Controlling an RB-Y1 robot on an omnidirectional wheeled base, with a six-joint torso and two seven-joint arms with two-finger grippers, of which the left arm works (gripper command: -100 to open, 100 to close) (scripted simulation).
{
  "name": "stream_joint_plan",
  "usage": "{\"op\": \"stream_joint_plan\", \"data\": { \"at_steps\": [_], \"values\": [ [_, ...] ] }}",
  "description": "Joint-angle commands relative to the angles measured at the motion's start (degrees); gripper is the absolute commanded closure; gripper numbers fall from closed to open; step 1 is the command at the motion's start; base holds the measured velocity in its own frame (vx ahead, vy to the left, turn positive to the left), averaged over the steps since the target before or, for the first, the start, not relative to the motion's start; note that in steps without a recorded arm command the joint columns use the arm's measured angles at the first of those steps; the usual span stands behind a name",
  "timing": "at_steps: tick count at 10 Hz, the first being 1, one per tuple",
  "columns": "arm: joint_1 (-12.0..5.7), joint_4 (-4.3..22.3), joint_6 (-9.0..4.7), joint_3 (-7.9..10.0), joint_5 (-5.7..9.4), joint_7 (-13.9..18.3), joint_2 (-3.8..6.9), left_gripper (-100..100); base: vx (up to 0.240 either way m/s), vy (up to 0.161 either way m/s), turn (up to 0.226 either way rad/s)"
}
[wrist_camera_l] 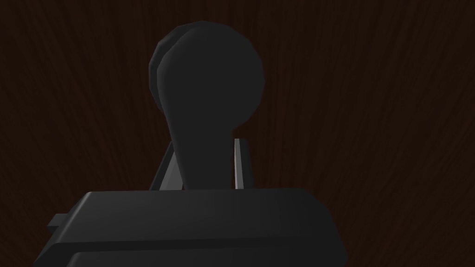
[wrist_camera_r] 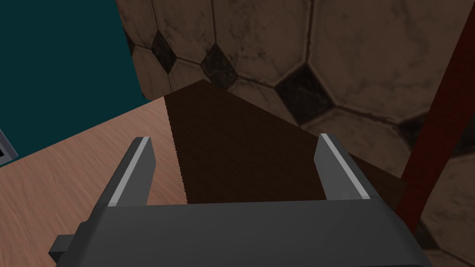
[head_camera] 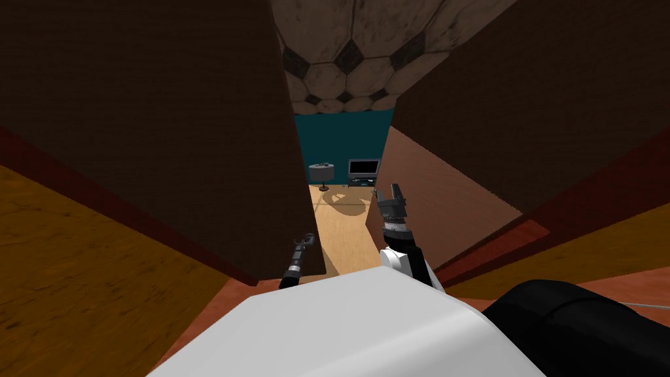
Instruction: Push the door open
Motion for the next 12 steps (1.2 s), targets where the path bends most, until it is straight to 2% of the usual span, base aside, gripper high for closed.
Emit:
{"op": "stream_joint_plan", "data": {
  "at_steps": [1, 7, 12],
  "values": [
    [-0.42, -0.2, 0.1, 1.86, 0.7, -0.6, 0.59, 100, 0.203, -0.102, 0.09],
    [-1.5, 1.0, 0.23, 5.86, 2.39, -1.8, 0.64, 100, 0.175, -0.093, 0.064],
    [-2.37, 2.0, 0.33, 9.12, 3.77, -2.9, 0.01, 100, 0.136, -0.084, 0.063]
  ]
}}
